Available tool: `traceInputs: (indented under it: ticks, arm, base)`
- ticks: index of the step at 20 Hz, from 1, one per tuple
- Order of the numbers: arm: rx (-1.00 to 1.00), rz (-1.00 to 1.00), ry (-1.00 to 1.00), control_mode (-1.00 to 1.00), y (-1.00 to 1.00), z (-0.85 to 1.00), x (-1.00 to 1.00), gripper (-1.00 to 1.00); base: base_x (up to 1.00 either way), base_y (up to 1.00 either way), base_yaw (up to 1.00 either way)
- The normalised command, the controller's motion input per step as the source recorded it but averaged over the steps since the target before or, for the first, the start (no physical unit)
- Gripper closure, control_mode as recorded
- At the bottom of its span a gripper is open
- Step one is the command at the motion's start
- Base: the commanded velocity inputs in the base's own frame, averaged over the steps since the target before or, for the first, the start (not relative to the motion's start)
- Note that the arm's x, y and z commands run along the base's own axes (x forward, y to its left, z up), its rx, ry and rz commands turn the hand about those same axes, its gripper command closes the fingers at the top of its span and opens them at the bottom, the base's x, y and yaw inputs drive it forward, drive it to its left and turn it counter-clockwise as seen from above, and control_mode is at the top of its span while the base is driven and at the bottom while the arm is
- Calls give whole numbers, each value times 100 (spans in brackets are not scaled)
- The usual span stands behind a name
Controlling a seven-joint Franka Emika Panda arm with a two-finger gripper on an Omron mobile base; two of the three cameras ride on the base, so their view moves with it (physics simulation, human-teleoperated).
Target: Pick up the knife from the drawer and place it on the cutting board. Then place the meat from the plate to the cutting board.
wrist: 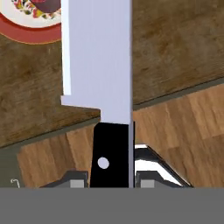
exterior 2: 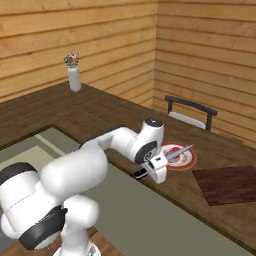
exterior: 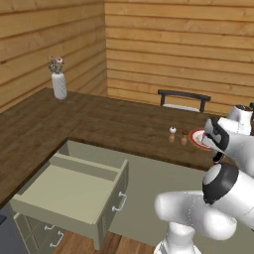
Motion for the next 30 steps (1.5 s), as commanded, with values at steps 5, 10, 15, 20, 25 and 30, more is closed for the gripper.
traceInputs:
  ticks: [5,10,15,20,25,30]
  arm:
    - [-3,-26,2,-100,-99,-11,53,100]
    - [-3,-10,-9,-100,-100,-15,21,100]
    - [-6,-9,-5,-100,-97,-11,11,100]
    - [-4,-9,0,-100,-84,0,8,100]
    - [0,-5,0,-100,-49,-21,-13,100]
    - [0,-2,0,-100,-49,-42,-31,100]
  base:
    - [0,0,0]
    - [0,0,0]
    - [0,0,0]
    - [0,0,0]
    - [0,0,0]
    - [0,0,0]
